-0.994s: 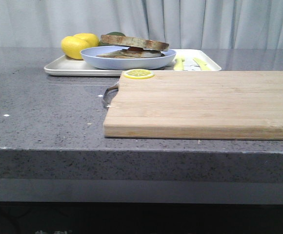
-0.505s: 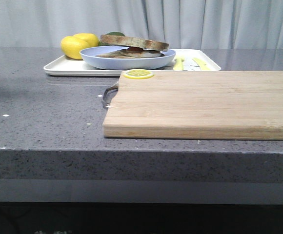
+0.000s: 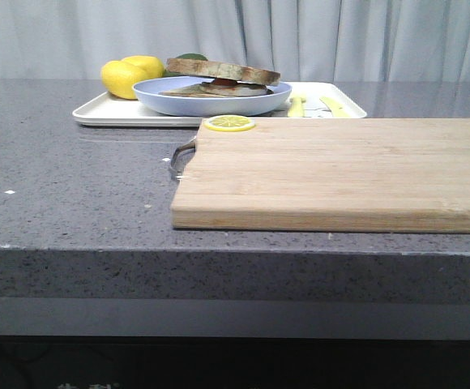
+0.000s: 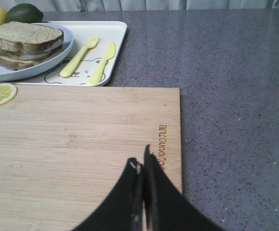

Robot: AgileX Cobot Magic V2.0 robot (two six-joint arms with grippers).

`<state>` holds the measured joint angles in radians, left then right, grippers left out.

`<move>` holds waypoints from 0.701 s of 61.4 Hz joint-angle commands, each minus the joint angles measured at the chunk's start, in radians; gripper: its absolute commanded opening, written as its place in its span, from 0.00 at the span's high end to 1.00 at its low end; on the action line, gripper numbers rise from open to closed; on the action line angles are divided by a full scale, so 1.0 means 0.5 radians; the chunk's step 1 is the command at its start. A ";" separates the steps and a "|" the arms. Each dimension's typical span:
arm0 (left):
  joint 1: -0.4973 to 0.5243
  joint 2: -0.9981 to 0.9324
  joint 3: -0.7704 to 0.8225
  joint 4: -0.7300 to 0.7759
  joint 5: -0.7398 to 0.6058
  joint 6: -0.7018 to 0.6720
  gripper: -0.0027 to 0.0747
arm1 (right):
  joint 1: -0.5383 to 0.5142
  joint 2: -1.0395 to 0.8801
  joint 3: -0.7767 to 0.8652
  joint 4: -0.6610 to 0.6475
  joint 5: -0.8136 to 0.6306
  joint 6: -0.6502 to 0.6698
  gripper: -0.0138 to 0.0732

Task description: Place bread and move sandwich to tray

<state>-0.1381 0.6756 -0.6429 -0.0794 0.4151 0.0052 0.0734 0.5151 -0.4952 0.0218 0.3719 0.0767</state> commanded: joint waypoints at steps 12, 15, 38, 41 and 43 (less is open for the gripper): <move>-0.012 -0.725 0.366 -0.012 -0.279 -0.010 0.99 | 0.000 0.004 -0.052 -0.003 -0.151 0.006 0.91; -0.012 -0.808 0.402 -0.012 -0.279 -0.010 0.99 | 0.000 0.004 -0.052 -0.003 -0.151 0.006 0.91; -0.012 -0.953 0.432 -0.012 -0.275 -0.010 0.99 | 0.000 0.004 -0.052 -0.003 -0.151 0.006 0.91; -0.012 -0.953 0.432 -0.012 -0.275 -0.010 0.99 | 0.000 0.004 -0.052 -0.003 -0.151 0.006 0.91; -0.012 -0.953 0.432 -0.012 -0.275 -0.010 0.99 | 0.000 0.004 -0.052 -0.003 -0.151 0.006 0.91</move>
<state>-0.1381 0.1898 -0.4025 -0.0794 0.3635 0.0052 0.0734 0.5151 -0.4952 0.0218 0.3719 0.0767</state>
